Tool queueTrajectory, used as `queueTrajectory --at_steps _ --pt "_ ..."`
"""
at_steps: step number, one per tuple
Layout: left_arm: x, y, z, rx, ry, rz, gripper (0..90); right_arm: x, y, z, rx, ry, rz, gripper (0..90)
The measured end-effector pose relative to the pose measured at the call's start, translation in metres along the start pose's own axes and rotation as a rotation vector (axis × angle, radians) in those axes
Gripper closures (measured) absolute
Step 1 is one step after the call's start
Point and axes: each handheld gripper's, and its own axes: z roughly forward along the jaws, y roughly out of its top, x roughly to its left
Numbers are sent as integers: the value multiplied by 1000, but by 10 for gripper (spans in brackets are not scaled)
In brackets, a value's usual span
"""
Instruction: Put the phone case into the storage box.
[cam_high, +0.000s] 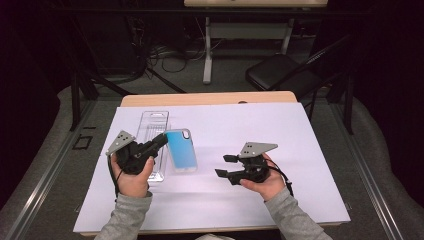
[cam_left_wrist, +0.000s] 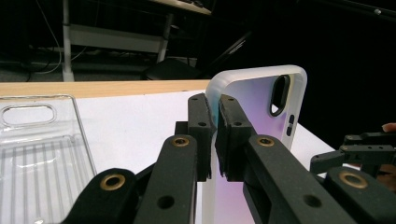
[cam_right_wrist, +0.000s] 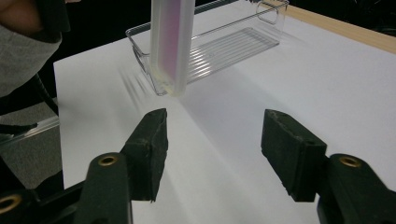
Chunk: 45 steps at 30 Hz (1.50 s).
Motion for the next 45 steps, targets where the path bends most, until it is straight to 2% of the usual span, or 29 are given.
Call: queueTrajectory --at_steps 3,7,10,13,19,27,29,39,45 --pt "3 2 0 1 9 -1 854 1 0 -1 9 11 0 402" --pt "7 7 -2 -6 16 2 854 0 0 -5 -6 -11 -11 367" --pt "11 13 -3 -15 32 6 854 -1 -1 -8 -18 -38 -21 305" --pt "16 22 -5 -23 47 13 854 -1 -2 -12 -29 -43 -18 254" --pt "29 41 -7 -36 77 23 854 -3 -3 -17 -40 -57 19 144" --pt "50 57 -3 -40 84 -17 854 -8 -2 -24 -72 -75 117 132" --pt "55 61 -2 -42 94 -19 854 -9 -2 -25 -77 -72 123 122" --pt "69 86 5 -42 153 61 854 -12 -4 -31 -87 -72 127 56" --pt "79 98 10 -41 167 89 854 -14 -6 -34 -89 -81 125 32"
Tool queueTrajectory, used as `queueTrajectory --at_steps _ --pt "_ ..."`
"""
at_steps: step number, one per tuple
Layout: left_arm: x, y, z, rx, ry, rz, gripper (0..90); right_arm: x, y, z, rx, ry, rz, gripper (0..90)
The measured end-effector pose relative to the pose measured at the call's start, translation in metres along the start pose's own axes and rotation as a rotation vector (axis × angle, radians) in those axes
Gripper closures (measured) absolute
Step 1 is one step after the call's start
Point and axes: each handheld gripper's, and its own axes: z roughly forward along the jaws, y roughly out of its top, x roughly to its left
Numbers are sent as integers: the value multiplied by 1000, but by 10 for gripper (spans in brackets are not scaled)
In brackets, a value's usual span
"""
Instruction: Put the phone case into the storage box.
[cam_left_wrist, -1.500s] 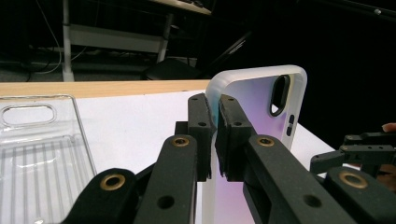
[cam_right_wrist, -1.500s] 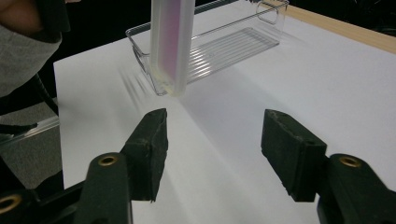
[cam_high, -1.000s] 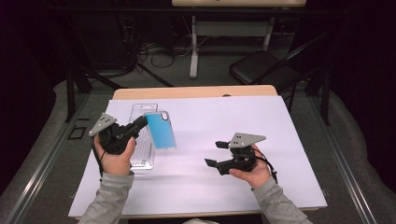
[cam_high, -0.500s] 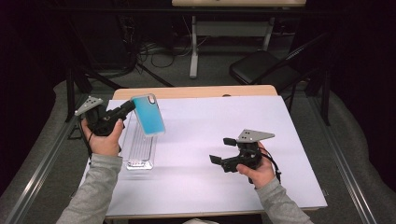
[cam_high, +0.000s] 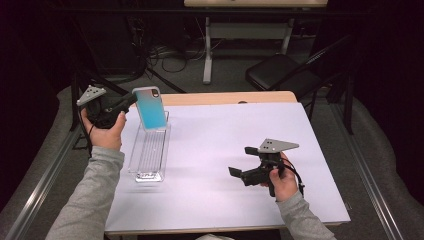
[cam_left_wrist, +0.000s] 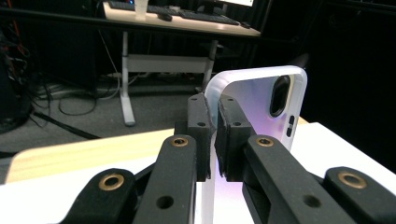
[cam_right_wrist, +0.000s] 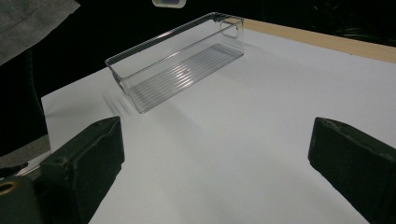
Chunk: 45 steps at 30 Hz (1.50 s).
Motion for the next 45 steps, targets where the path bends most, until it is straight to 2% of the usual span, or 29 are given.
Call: queueTrajectory --at_steps 4,8,19,23,26,45 --pt "5 5 7 -3 -2 21 854 -1 0 -1 -8 -13 -6 32" --pt "10 5 14 -3 16 35 853 -1 -1 -2 -7 -17 -9 32" --pt "33 2 25 -25 49 20 854 -4 -2 -2 -4 -31 -11 40" --pt "41 1 29 -37 38 15 854 -5 -3 -1 -2 -31 -11 43" --pt "47 -1 31 -35 45 16 854 -5 -3 -2 -3 -34 -4 48" --pt "61 -16 61 7 77 24 854 -8 -5 -2 -7 -39 5 67"
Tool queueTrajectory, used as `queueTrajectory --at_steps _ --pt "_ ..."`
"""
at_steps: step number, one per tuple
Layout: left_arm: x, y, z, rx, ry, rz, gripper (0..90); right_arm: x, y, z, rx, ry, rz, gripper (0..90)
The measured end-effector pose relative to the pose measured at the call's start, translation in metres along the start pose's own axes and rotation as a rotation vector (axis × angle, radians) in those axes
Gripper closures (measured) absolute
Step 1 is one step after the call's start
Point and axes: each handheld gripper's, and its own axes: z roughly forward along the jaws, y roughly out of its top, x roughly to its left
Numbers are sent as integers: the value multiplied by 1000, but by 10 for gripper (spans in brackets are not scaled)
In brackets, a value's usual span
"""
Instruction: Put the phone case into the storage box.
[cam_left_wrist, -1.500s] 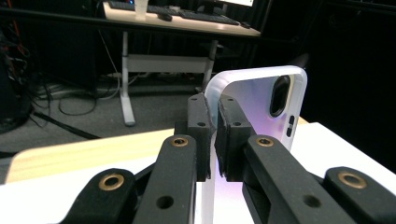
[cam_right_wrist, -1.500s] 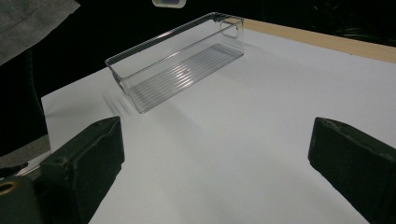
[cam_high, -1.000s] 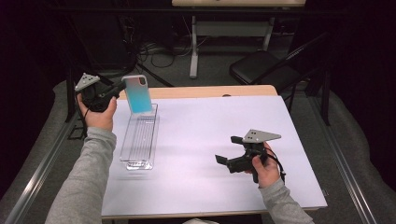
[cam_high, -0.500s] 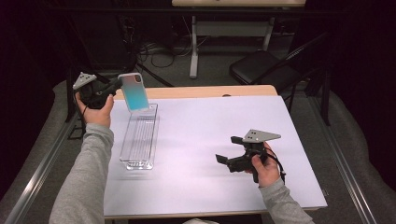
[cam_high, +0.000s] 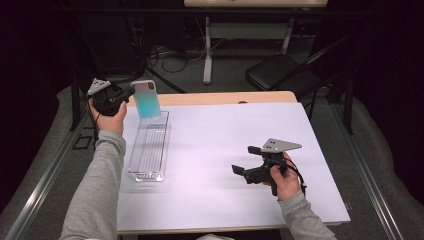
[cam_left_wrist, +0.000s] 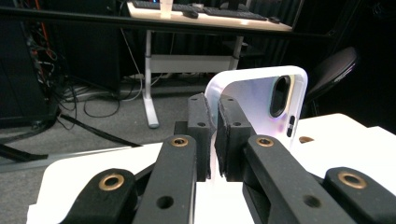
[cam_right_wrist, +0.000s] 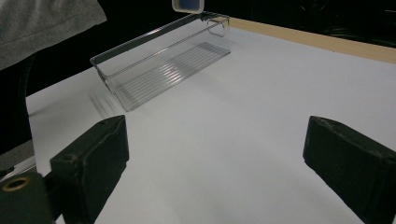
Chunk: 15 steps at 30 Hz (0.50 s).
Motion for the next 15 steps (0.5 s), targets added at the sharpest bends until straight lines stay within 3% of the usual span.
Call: queueTrajectory --at_steps 15 --pt "8 -17 23 47 5 -9 854 -1 -1 -1 3 -6 3 87"
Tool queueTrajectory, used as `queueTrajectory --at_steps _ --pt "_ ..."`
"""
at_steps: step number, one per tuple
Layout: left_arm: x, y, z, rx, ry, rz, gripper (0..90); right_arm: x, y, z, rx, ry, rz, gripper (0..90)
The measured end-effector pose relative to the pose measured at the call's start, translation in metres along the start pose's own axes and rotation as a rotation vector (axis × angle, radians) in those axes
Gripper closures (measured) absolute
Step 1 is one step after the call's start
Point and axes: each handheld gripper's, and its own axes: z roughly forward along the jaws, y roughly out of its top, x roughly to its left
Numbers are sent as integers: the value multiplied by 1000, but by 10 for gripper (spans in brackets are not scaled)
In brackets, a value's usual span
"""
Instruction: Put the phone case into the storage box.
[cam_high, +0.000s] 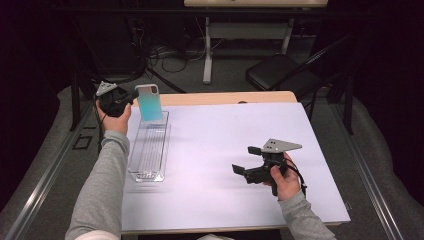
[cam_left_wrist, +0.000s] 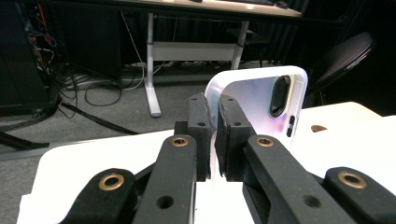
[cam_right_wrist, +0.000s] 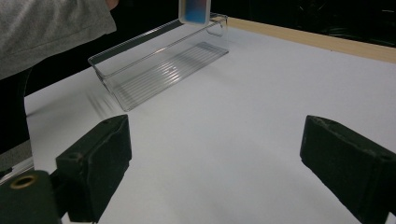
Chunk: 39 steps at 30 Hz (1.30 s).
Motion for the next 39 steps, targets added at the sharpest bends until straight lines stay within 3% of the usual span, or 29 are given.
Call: queueTrajectory --at_steps 15,39 --pt "-7 -6 11 32 -9 -3 853 0 0 -2 -7 -2 1 101" --pt "-3 -19 29 66 3 2 853 -2 -1 -1 -4 -5 2 127"
